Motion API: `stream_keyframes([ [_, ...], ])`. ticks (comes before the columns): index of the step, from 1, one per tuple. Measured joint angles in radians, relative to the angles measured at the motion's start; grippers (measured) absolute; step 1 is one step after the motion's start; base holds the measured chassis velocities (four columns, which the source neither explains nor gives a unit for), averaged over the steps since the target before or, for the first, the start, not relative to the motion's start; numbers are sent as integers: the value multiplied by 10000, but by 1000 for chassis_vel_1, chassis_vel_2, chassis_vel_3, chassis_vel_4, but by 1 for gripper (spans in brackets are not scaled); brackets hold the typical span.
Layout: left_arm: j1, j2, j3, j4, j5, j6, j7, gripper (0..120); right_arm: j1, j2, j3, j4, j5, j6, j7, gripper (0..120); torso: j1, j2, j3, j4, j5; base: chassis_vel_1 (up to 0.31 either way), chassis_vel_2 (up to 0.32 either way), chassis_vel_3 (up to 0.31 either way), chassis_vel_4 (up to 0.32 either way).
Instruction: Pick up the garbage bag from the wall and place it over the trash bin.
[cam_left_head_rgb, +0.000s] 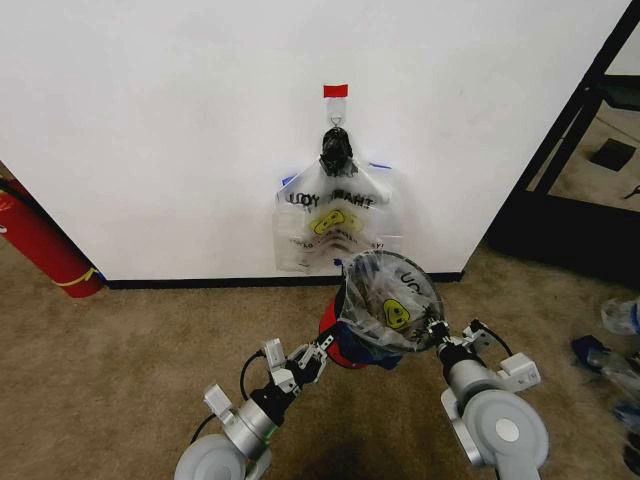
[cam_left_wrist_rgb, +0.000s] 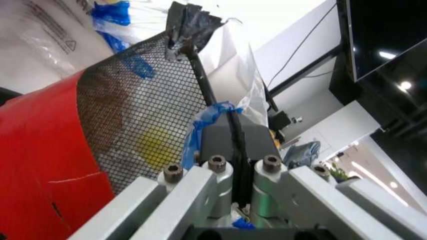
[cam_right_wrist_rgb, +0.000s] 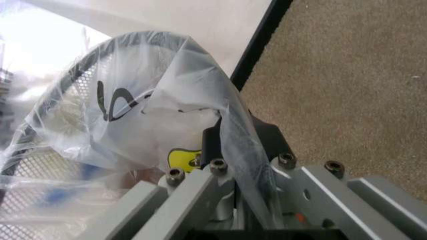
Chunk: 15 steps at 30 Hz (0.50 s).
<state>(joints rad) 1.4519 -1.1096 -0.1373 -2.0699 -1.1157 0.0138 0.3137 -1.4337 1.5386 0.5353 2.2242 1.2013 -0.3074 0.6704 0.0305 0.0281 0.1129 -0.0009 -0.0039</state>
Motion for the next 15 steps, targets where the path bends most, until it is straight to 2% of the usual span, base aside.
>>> stream_keyframes([
  [8, -23, -102, 134, -4, 116, -16, -134, 0, -28, 48, -51, 47, -1, -5, -17, 0, 0, 0, 0, 0, 1, 0, 0, 0, 0],
  [13, -269, -279, 482, 455, 785, 57, -1480, 0, -101, 55, -70, 115, -10, -11, -33, 0, 0, 0, 0, -1, -1, 0, 0, 0, 0],
  [15, -282, -316, 540, 521, 918, 79, -1706, 0, -113, 50, -69, 144, -11, -11, -37, 0, -1, 0, 0, 0, 0, 0, 0, 0, 0],
])
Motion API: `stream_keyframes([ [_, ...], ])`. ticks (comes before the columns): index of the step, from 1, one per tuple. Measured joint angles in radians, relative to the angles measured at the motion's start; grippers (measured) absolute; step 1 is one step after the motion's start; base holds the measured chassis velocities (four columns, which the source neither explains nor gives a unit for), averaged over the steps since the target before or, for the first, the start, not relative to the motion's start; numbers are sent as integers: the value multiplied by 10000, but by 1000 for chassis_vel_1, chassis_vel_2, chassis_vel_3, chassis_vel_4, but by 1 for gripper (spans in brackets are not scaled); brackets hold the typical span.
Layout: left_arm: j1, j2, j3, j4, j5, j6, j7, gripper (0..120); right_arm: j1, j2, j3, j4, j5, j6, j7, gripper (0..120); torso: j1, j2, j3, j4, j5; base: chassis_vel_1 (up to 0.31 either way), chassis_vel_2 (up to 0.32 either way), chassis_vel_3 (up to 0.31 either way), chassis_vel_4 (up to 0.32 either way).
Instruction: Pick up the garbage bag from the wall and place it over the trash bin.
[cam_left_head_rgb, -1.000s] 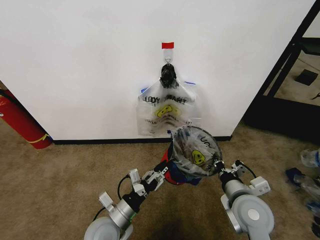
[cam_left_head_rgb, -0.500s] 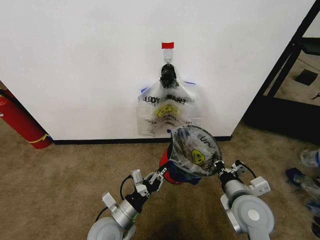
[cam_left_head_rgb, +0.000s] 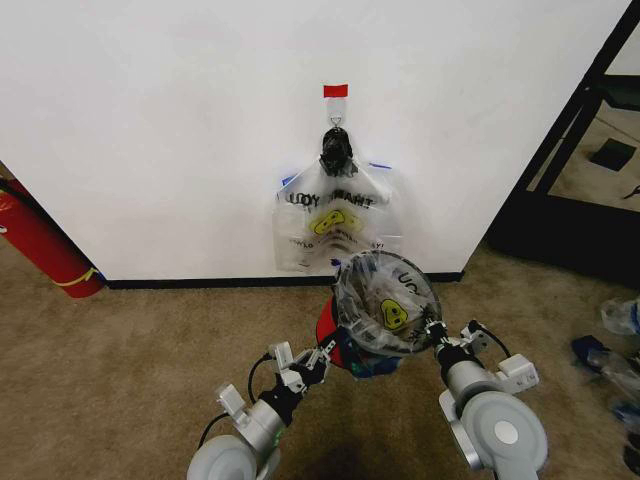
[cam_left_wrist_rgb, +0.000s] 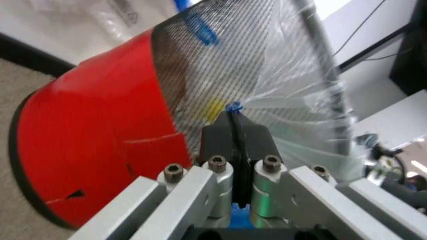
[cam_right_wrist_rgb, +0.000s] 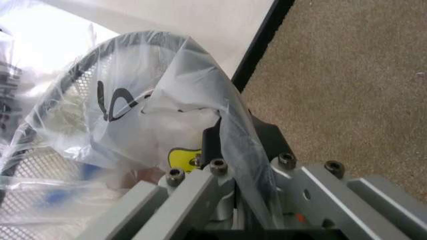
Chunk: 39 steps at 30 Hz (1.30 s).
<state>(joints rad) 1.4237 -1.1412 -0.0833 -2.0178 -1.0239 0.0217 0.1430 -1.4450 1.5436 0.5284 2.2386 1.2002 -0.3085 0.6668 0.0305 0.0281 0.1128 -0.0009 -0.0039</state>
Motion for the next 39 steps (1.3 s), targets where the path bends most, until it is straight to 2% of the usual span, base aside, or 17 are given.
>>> stream_keyframes([
  [8, 24, -152, 411, 177, 840, 144, -299, 0, -52, 133, -175, 53, -141, -4, -46, 0, 0, 0, 0, 0, 0, 0, 0, 0, 0],
  [15, -146, -206, 201, 81, 743, 109, -662, 0, -77, 86, -191, 2, -185, -5, -71, 0, -1, 0, 0, 0, 0, 0, 0, 0, 0],
  [19, -212, -77, -204, 32, 998, 304, -900, 16, -49, 64, -192, -46, -184, -6, -71, 0, -1, 0, 0, 0, -1, 0, 0, 0, 0],
  [22, -222, -38, -366, 78, 1108, 465, -1034, 21, -26, 53, -192, -62, -181, -6, -71, 0, -1, 0, 0, 0, 0, 0, 0, 0, 0],
  [27, -35, 168, -941, 38, 1123, 604, -1036, 45, 59, 3, -188, -190, -154, -2, -63, 0, -1, 0, 0, 1, -1, 0, 0, 0, 0],
  [30, 9, 192, -989, 15, 1127, 603, -989, 50, 79, -3, -175, -207, -120, -1, -54, 0, -1, 0, 0, 1, 0, 0, 0, 0, 0],
  [31, 35, 180, -993, 15, 1143, 593, -961, 58, 85, -5, -174, -206, -95, 0, -49, 0, -1, 0, 0, 1, -1, 0, 0, 0, 0],
  [35, 4, 55, -947, 42, 1092, 473, -882, 73, 68, -6, -184, -187, -81, 0, -47, 0, -1, 0, 0, -1, -2, 0, 0, 0, 0],
  [36, 4, 55, -947, 42, 1092, 473, -882, 73, 68, -6, -184, -187, -81, 0, -47, 0, -1, 0, 0, -1, -2, 0, 0, 0, 0],
  [39, 147, 222, -1148, -203, 714, 432, -606, 86, 93, -44, -99, -354, -68, 12, -48, 0, 0, 0, 0, -1, 0, 0, 0, 0, 0],
])
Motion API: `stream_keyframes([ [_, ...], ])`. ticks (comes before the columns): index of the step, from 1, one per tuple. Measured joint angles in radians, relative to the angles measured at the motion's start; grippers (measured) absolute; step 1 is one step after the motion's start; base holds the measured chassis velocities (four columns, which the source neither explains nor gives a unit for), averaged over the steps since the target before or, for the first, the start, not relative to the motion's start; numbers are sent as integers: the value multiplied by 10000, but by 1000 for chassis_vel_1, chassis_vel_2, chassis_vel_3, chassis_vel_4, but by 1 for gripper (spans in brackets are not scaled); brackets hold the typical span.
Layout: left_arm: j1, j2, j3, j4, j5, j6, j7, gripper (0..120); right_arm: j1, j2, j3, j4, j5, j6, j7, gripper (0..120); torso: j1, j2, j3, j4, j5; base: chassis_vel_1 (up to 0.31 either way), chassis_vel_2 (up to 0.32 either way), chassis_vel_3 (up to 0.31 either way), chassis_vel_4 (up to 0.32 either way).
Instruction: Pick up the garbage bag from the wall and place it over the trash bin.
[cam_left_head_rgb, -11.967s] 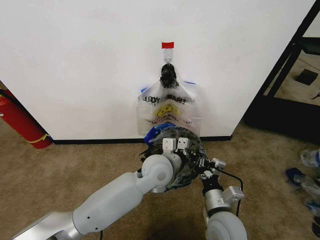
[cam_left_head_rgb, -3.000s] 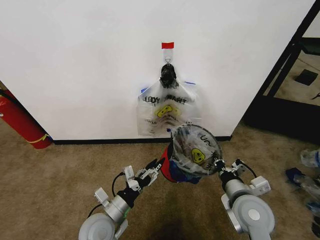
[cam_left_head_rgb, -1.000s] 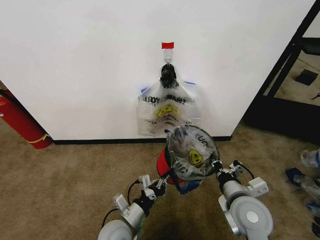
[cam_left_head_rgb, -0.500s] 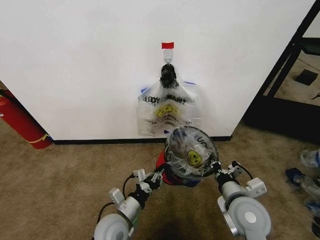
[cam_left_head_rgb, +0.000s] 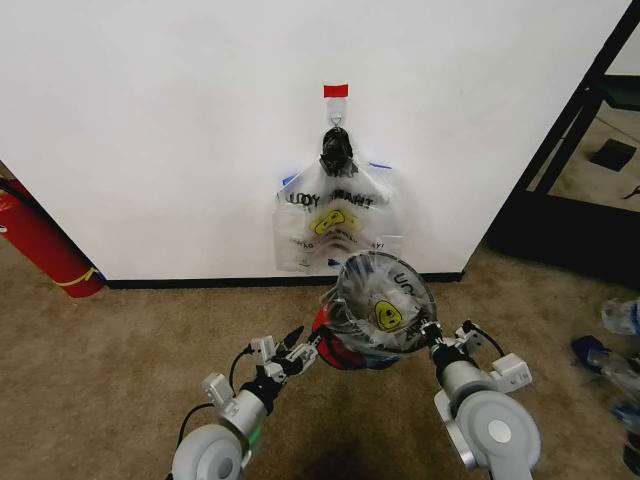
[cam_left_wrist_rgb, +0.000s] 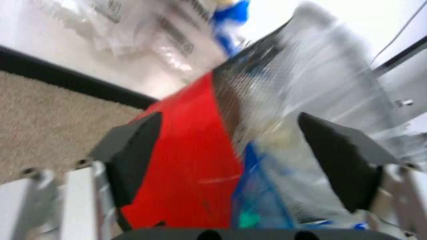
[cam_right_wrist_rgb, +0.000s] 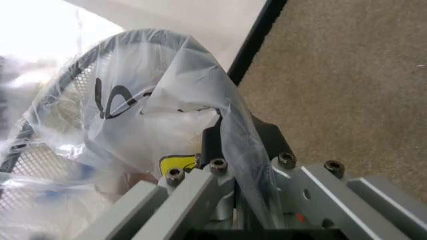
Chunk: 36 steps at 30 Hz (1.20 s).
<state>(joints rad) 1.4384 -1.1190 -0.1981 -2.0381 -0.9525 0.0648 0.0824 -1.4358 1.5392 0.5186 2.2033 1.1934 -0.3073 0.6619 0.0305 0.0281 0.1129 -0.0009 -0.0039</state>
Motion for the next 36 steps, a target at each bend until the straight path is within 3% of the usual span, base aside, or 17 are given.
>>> stream_keyframes([
  [3, 254, 336, -195, -305, -117, 130, 394, 97, 95, -10, 68, -195, 23, 24, -3, 0, 0, 0, 0, 2, 1, 0, 0, 0, 0],
  [7, 397, 591, -317, -505, -85, 163, 509, 100, 197, -9, 86, -354, 17, 43, -14, 0, 0, 0, 0, 1, 1, 0, 0, 0, 0],
  [20, 472, 345, -524, -876, 274, -253, -266, 100, 728, -392, -820, -1421, -960, -4, -348, 0, 0, 0, 0, 7, 1, 0, 0, 0, 0],
  [23, 101, 461, -342, -882, 194, -232, -339, 100, 948, -315, -978, -1872, -1397, -20, -592, 0, 1, 0, 0, -9, -2, 0, 0, 0, 0],
  [29, 172, 528, -502, -986, 114, -221, -406, 100, 1501, -69, -1474, -2390, -1718, -176, -720, 0, 1, 0, 0, 7, 0, 0, 0, 0, 0],
  [36, 238, 495, -563, -1246, 193, -232, -436, 100, 1578, 46, -1847, -2696, -1999, -336, -824, 0, 1, 0, 0, 2, 0, 0, 0, 0, 0],
])
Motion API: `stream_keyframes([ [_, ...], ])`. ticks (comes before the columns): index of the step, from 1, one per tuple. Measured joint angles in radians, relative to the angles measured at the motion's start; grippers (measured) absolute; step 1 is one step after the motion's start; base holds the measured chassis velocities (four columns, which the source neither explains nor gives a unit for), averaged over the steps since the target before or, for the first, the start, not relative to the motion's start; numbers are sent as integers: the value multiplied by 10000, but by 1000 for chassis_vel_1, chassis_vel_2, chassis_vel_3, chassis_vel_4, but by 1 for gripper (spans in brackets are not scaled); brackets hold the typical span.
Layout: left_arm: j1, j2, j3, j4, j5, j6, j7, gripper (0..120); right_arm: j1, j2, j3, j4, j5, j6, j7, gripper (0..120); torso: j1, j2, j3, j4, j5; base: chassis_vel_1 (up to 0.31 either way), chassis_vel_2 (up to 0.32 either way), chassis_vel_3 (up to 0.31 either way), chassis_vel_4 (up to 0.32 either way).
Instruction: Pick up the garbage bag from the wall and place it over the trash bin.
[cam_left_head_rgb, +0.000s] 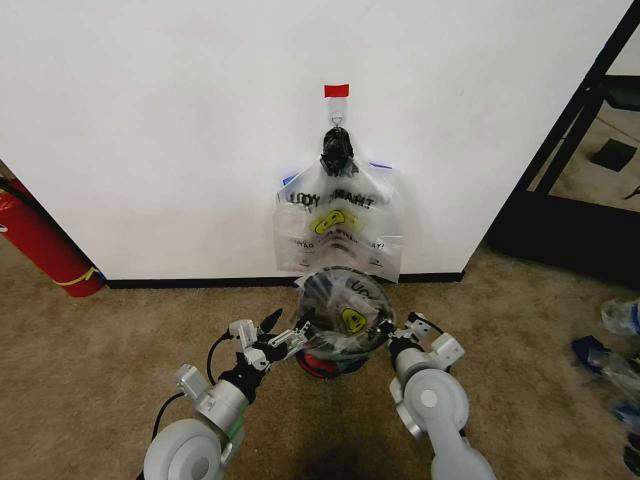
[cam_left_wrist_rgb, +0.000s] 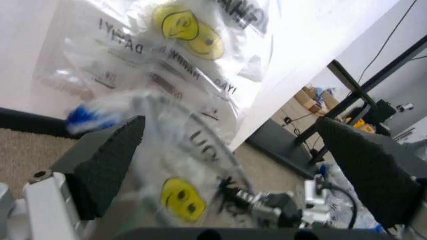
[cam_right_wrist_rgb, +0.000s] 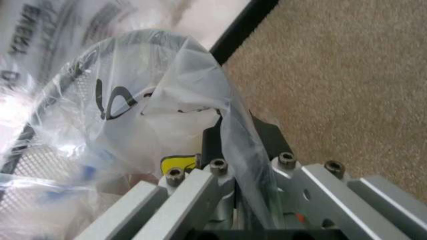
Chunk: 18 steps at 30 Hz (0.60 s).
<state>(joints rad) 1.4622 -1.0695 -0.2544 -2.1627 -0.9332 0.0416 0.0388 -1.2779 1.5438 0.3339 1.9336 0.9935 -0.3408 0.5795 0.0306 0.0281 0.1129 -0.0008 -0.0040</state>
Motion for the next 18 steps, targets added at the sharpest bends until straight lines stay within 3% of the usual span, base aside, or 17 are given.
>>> stream_keyframes([
  [5, -101, 10, -4, -136, 31, 7, -34, 100, -116, -37, -22, -75, -99, -227, -428, 1, 0, 0, 0, -2, 0, 0, 0, 0, 0],
  [18, -57, -13, -66, -387, 84, 67, -116, 100, -532, -268, 29, -29, -296, -470, -1007, 51, -2, 0, -1, -1, 1, 0, 0, 0, 0],
])
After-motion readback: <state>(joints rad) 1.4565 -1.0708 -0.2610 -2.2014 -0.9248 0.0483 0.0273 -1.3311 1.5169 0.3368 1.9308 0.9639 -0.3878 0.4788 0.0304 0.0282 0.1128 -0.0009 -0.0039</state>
